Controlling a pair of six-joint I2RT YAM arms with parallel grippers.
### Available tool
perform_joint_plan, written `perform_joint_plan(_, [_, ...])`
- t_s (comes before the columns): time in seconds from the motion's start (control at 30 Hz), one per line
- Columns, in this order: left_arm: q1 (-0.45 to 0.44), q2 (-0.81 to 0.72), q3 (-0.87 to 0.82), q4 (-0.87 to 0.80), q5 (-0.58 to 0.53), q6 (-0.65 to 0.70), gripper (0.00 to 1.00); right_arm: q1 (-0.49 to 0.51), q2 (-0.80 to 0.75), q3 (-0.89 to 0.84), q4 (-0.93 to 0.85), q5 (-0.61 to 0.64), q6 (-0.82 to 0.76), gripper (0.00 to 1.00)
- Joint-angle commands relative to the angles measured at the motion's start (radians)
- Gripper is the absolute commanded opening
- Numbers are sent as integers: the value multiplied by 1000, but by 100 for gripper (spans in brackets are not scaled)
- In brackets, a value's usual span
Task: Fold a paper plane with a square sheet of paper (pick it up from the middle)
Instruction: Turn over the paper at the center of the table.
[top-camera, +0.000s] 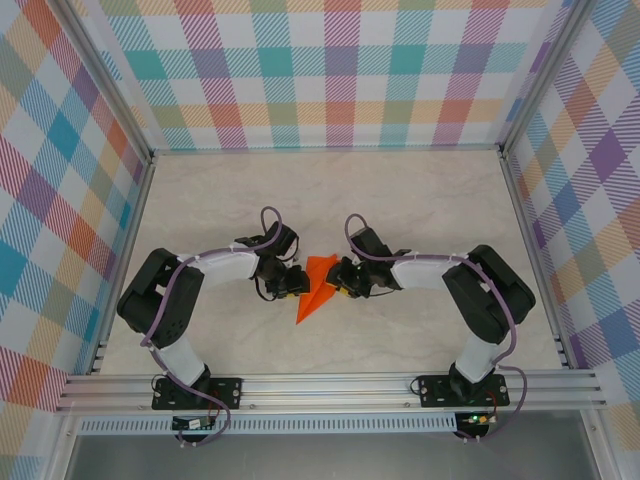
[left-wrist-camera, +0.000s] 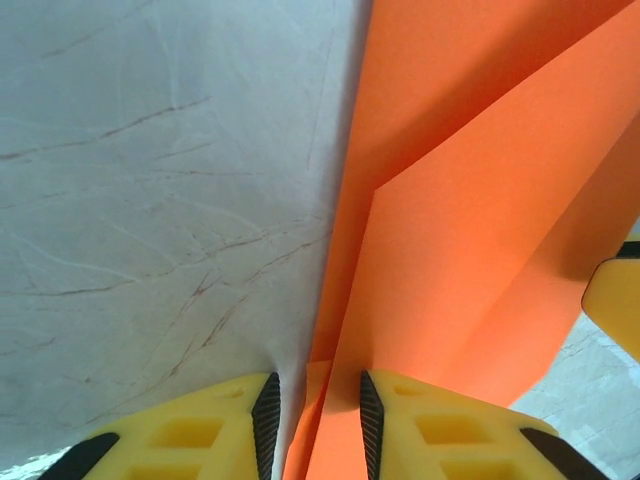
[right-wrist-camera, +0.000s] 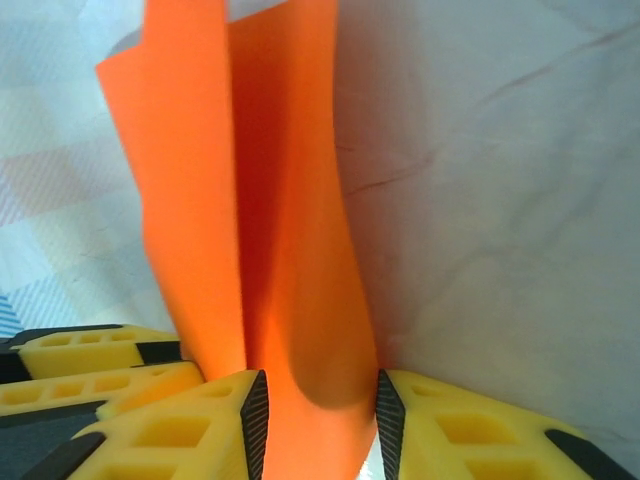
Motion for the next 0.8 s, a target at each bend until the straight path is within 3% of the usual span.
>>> perform_joint_plan(0.0, [4, 34, 1, 4, -17, 17, 28, 7, 18, 35, 59, -32, -27, 38])
perform_joint_plan(0.47, [4, 8, -16, 7, -52, -9, 26, 7, 81, 70, 124, -33, -12, 42])
perform_joint_plan(0.77, [4, -1, -19, 9, -60, -18, 26, 11, 125, 82, 197, -53, -10, 36])
